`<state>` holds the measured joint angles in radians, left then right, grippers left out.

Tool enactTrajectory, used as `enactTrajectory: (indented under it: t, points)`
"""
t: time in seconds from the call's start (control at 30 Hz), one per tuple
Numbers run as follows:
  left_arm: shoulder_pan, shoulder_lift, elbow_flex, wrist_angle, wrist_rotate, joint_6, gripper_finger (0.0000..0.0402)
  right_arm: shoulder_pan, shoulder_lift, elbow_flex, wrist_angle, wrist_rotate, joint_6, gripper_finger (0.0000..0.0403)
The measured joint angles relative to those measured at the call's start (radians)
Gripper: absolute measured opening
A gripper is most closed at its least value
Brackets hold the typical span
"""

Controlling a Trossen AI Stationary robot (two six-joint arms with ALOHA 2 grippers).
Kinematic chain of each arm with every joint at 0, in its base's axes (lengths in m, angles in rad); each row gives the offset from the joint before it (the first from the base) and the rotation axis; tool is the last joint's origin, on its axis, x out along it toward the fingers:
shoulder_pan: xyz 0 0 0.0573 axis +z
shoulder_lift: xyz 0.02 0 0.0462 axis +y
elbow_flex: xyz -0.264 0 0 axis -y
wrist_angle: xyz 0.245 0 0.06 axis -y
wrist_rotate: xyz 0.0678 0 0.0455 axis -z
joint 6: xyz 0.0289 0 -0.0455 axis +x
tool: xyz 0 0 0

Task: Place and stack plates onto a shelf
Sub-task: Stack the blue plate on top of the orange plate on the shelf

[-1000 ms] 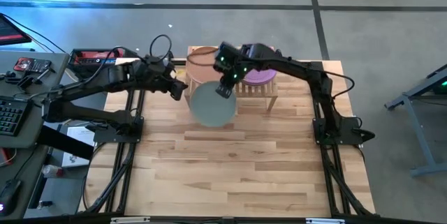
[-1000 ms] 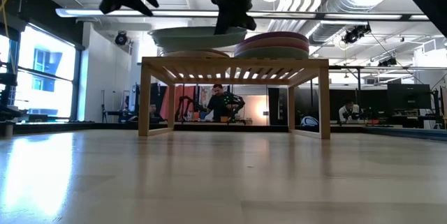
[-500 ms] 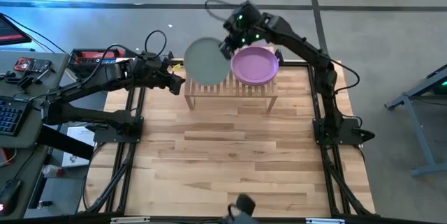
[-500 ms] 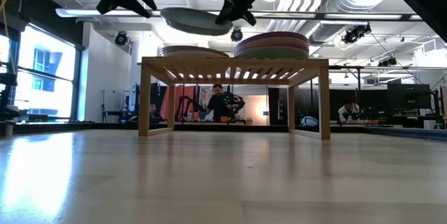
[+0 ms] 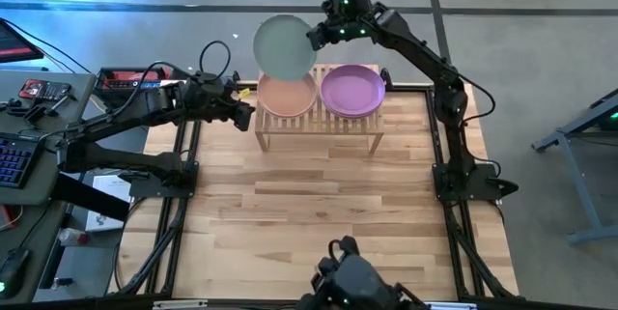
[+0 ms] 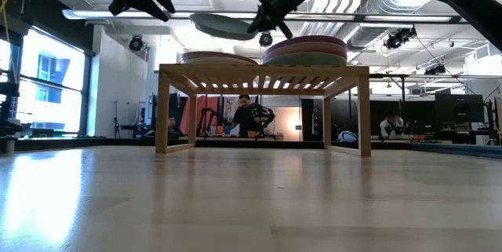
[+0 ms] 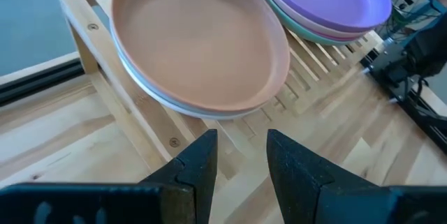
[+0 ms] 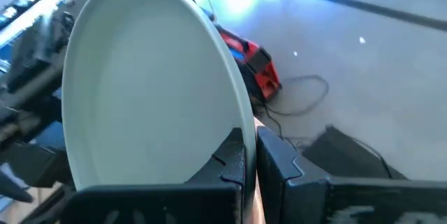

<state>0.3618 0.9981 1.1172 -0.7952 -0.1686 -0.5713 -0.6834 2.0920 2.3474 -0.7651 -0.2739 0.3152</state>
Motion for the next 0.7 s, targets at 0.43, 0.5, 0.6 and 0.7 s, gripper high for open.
enactTrajectory:
  t: [0.43,0.5,0.6,0.7]
  points:
    - [0.000,0.000,0.000,0.000,-0.006,0.000,0.0113,0.043,0.039,0.000,-0.155,-0.018,-0.041,0.0000]
    - [0.000,0.001,0.000,0.000,-0.006,0.000,0.0113,0.050,0.045,0.000,-0.177,-0.011,-0.052,0.0000]
    - [0.000,0.001,0.000,0.000,-0.006,0.000,0.0113,0.064,0.058,0.000,-0.185,0.013,-0.058,0.0000]
    - [0.000,0.001,0.000,0.000,-0.006,0.000,0.0113,0.073,0.066,-0.001,-0.194,0.011,-0.064,0.0000]
